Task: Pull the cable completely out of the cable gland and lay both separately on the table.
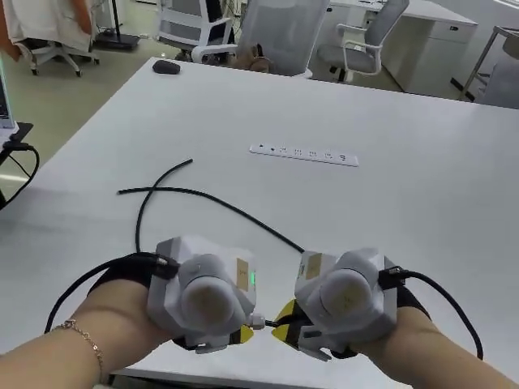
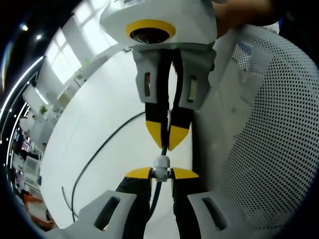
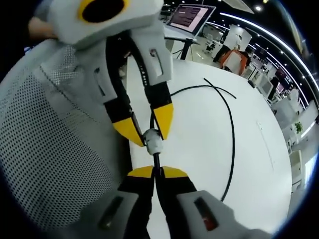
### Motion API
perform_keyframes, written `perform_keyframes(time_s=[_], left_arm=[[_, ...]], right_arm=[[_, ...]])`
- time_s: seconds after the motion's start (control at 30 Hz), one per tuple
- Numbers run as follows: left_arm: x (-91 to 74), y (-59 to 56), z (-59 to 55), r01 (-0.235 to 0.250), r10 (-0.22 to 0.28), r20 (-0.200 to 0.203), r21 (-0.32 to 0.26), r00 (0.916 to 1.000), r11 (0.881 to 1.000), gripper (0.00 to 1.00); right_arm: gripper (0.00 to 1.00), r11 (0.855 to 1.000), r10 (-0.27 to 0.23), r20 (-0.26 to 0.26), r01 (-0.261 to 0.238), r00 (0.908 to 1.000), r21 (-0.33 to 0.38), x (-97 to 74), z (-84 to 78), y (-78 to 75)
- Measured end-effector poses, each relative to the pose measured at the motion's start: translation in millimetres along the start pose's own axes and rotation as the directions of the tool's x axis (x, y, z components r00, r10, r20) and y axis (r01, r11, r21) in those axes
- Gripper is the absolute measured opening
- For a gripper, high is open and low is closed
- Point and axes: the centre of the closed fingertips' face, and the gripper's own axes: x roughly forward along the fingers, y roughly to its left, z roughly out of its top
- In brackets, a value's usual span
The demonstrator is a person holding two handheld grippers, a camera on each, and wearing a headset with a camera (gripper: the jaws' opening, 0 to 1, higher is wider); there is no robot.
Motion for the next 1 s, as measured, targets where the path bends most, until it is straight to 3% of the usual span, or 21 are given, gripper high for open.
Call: perform_keyframes(time_s=[0.17,0.37,0.57,0.73,0.87,0.9,1.0], left_arm=[[1.6,-0.3,-4.6,0.000,0.000,-0.023,0.008,0.9997,1.000,0.16],[0.4,0.8,-5.6,-0.005,0.005,-0.025,-0.003,0.9997,1.000,0.16],[-1.4,3.6,-7.7,-0.015,0.015,-0.030,-0.016,0.9994,1.000,0.16],[-1.9,3.6,-7.7,-0.017,0.016,-0.032,-0.018,0.9994,1.000,0.16],[-1.8,3.6,-9.1,-0.020,0.020,-0.043,-0.010,0.9989,1.000,0.16],[-1.7,3.4,-9.0,-0.020,0.019,-0.042,-0.010,0.9989,1.000,0.16],[-1.5,3.1,-6.7,-0.019,0.019,-0.034,-0.008,0.9992,1.000,0.16]], right_arm=[[0.04,0.999,-0.026,-0.071,0.028,0.9971,0.019,0.3,-15.8,-4.3],[0.05,0.997,-0.059,-0.118,0.064,0.9913,0.044,-1.8,-26.6,-12.2],[0.06,0.990,-0.117,-0.232,0.132,0.9656,0.050,-7.5,-52.4,-26.6],[0.06,0.986,-0.129,-0.270,0.153,0.9543,0.070,-10.4,-61.3,-30.0],[0.09,0.990,-0.101,-0.261,0.122,0.9599,0.067,-8.1,-57.7,-22.8],[0.12,0.993,-0.080,-0.222,0.097,0.9717,0.068,-4.6,-49.2,-17.5],[0.21,0.999,-0.047,-0.127,0.049,0.9907,0.007,0.6,-24.4,-7.7]])
